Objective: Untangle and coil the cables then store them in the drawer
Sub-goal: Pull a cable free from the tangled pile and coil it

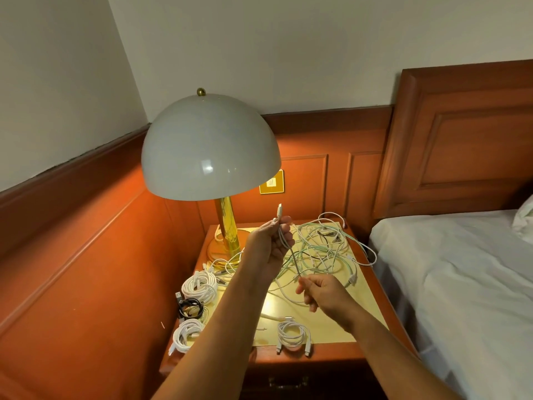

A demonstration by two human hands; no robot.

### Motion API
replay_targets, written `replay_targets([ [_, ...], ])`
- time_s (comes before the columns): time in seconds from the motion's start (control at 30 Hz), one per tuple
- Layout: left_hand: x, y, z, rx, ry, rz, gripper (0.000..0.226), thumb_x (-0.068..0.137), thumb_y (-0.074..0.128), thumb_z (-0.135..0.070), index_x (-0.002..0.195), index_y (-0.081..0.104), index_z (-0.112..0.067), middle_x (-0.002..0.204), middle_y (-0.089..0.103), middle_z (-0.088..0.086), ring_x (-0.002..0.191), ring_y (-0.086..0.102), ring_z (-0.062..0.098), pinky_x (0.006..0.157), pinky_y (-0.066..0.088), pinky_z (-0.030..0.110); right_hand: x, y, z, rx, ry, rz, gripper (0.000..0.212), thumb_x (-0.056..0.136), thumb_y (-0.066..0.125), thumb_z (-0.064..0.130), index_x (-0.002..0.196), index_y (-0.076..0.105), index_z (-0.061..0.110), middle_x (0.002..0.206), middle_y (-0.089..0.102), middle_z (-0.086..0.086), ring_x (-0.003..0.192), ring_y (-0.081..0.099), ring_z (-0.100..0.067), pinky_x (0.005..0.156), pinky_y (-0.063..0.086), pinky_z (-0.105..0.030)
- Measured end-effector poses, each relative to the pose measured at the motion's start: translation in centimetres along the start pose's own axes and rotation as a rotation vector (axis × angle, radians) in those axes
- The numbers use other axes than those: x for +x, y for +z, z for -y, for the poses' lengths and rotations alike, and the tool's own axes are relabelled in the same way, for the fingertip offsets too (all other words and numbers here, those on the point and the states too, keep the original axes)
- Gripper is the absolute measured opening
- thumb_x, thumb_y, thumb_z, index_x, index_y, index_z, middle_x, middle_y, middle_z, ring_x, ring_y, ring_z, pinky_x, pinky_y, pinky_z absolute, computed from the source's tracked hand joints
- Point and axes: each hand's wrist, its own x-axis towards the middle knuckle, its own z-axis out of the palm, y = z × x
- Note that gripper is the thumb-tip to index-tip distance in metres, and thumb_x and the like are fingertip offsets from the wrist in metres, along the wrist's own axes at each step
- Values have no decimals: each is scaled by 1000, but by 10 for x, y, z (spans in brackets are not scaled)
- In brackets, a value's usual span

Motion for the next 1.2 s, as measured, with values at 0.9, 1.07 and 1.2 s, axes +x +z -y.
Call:
replay_targets([
  [0.9, 43, -26, -6, 516, 26, -78, 26, 101, 46, -9, 88, 66, 1, 71, 72, 8, 62, 68, 17, 62, 50, 27, 40, -36, 128, -884, -545, -180, 19, 98, 52, 13, 99, 70, 6, 87, 61, -5, 72, 50, -13, 60, 32, -25],
  [1.07, 53, -22, -6, 213, -1, -67, 25, 103, 41, -10, 100, 63, 1, 87, 72, 12, 82, 69, 22, 74, 54, 29, 23, -12, 76, -314, -360, -106, 31, 98, 46, 3, 124, 61, 11, 78, 61, 0, 45, 48, 1, 43, 33, -11],
  [1.2, 51, -14, -2, 18, -47, -52, 28, 104, 37, -12, 110, 59, 3, 85, 73, 10, 78, 72, 18, 75, 55, 26, 20, 0, 32, 64, -163, -5, 28, 100, 50, 27, 93, 65, 5, 58, 53, -8, 48, 44, -19, 45, 37, -27],
])
